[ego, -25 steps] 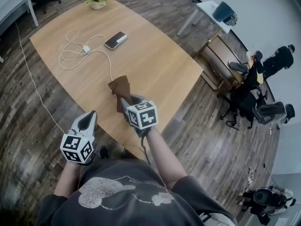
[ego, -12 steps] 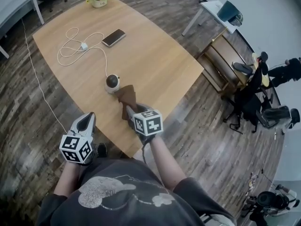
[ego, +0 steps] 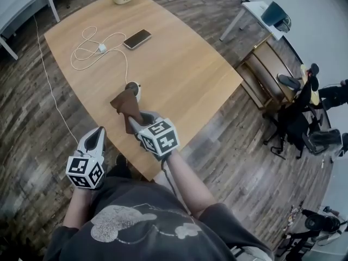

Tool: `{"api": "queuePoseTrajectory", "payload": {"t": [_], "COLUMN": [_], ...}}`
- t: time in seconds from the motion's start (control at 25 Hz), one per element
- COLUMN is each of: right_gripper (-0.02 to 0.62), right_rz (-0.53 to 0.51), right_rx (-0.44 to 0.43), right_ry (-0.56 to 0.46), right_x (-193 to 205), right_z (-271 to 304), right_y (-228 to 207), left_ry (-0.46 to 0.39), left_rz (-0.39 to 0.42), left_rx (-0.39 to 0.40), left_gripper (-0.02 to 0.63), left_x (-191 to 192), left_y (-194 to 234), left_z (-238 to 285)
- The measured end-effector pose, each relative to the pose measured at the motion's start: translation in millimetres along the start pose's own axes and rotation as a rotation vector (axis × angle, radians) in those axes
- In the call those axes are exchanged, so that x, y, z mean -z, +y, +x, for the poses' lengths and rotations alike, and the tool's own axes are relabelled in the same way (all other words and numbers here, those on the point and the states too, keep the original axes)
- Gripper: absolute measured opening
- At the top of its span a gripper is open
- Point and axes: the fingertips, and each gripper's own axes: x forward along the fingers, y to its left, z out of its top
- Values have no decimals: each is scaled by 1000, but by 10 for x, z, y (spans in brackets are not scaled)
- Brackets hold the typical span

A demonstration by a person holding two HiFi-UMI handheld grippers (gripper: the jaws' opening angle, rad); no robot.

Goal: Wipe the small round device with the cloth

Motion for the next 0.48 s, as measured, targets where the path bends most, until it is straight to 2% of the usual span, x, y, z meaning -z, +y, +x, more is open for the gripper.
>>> {"api": "queuePoseTrajectory", "payload": {"t": [0.12, 0.24, 0.48], "right_gripper": [74, 73, 74], "right_rz": [6, 44, 139], "right_rx": [-6, 31, 71], "right_ry": [32, 63, 130], "right_x": [-48, -22, 241], "right_z": [241, 390, 552], "right_y": [-3, -137, -278], "left_ry": [21, 33, 34], "left_rz": [-8, -11, -3], "left_rx": [4, 20, 44], "left_gripper": [20, 20, 18], "left_x": [-8, -44, -165], "left_y": [100, 167, 301], "left_z": [16, 77, 211]}}
